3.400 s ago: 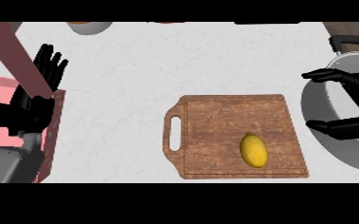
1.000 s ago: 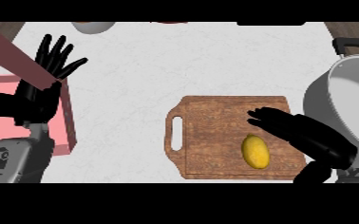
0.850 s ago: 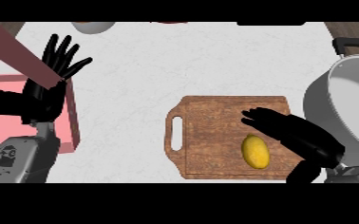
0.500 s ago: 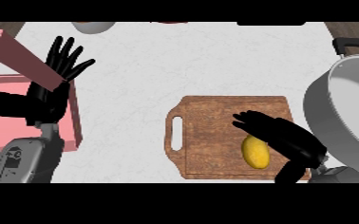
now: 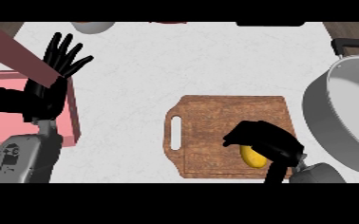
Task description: Pick the lemon from the cutting board and place it in the pot
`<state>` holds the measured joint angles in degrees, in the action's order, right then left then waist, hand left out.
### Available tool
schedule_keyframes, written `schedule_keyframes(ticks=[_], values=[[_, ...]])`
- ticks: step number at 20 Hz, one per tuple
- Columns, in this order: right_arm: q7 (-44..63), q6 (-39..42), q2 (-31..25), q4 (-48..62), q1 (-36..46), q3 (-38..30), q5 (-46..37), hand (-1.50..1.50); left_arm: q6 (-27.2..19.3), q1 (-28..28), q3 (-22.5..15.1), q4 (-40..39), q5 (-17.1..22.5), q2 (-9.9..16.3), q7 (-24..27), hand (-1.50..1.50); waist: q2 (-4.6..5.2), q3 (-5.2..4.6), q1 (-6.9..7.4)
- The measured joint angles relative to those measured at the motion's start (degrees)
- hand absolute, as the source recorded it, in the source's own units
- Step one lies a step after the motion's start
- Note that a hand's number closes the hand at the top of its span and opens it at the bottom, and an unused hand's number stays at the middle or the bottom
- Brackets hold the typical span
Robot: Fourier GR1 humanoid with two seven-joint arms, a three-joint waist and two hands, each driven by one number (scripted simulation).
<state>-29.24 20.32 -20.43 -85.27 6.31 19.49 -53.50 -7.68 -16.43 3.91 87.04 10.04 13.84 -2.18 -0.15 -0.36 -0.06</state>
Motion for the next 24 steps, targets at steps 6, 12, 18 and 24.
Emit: schedule_keyframes(ticks=[6, 12, 18, 24], values=[[-4.7, -3.9, 0.8, 0.2, 0.4, 1.5, -3.4, 1.50, -0.1, 0.7, -0.1, 2.1, -0.5, -0.7, -1.6, 0.00, -0.36, -0.48, 0.00], [-3.6, -6.3, 3.0, -1.8, -1.1, 2.2, -6.5, 1.50, 0.5, 0.9, 0.7, 2.0, -0.6, -0.7, -1.1, 0.00, -0.42, -0.62, -0.16], [0.9, -8.9, 3.3, -13.1, -8.4, 1.1, -7.6, 1.50, 1.1, 1.3, 1.6, 0.8, -0.7, -0.7, -0.1, 0.00, -0.19, 0.01, -0.74], [11.4, -13.8, 6.3, -28.8, -27.5, 15.7, -18.7, 1.50, 0.3, 2.7, 2.4, 2.3, -0.8, -0.3, -0.9, 0.00, -0.81, 0.17, -2.54]])
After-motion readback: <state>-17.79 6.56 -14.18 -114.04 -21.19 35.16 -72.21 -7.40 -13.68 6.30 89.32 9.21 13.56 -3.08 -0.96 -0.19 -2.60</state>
